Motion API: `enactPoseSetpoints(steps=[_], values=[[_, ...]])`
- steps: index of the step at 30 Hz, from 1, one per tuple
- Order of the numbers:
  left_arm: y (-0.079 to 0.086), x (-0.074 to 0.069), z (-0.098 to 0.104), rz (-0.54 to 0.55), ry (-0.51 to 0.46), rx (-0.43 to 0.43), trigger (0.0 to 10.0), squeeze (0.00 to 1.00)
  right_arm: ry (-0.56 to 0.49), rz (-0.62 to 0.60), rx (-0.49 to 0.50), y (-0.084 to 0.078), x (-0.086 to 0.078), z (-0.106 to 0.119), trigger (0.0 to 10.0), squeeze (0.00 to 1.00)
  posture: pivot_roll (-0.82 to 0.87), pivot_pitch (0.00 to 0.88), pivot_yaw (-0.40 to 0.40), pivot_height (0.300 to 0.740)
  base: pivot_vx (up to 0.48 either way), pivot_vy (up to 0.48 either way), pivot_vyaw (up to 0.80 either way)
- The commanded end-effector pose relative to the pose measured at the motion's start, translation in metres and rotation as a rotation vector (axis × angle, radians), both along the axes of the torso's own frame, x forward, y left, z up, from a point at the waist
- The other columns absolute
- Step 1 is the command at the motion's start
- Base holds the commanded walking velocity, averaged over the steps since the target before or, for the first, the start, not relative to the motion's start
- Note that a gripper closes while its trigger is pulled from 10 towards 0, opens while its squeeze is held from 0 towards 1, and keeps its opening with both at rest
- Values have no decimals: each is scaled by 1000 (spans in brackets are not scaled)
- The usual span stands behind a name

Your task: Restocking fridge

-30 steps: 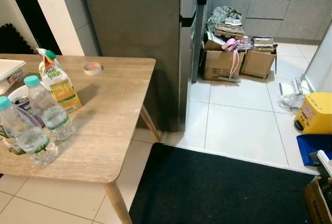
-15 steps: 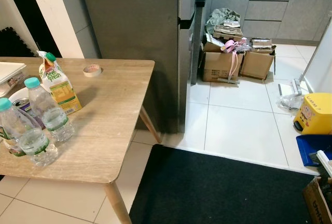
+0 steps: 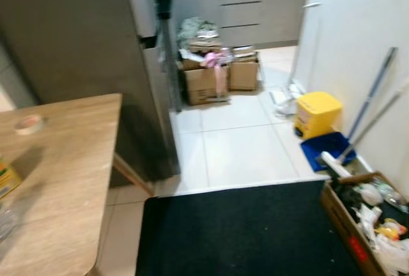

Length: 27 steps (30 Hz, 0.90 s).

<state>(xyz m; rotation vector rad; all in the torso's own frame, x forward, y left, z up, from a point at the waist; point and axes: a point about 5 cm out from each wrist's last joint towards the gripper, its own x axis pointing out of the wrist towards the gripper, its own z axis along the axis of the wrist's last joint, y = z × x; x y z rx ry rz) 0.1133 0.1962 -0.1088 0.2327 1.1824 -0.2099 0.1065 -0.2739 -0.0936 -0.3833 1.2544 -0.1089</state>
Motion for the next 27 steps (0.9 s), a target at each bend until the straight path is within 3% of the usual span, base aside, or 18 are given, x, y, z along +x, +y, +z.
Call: enactPoseSetpoints(steps=[1,4,11,27], values=[[2,-9,-2,14,26,5,10000,0,-20,-6,16,3,4,0,10000,0,-111,0,39,740,0,0,0],[3,-19,-5,28,58,1,10000,0,-6,-10,38,13,-2,-5,10000,0,-114,0,42,740,0,-352,0],[3,-21,-5,47,62,-3,10000,0,0,-2,47,18,-3,-6,10000,0,-107,0,40,740,0,-461,0],[-1,-17,-5,57,52,-16,10000,0,-12,15,43,17,4,-4,10000,0,-106,0,32,740,0,-480,0]])
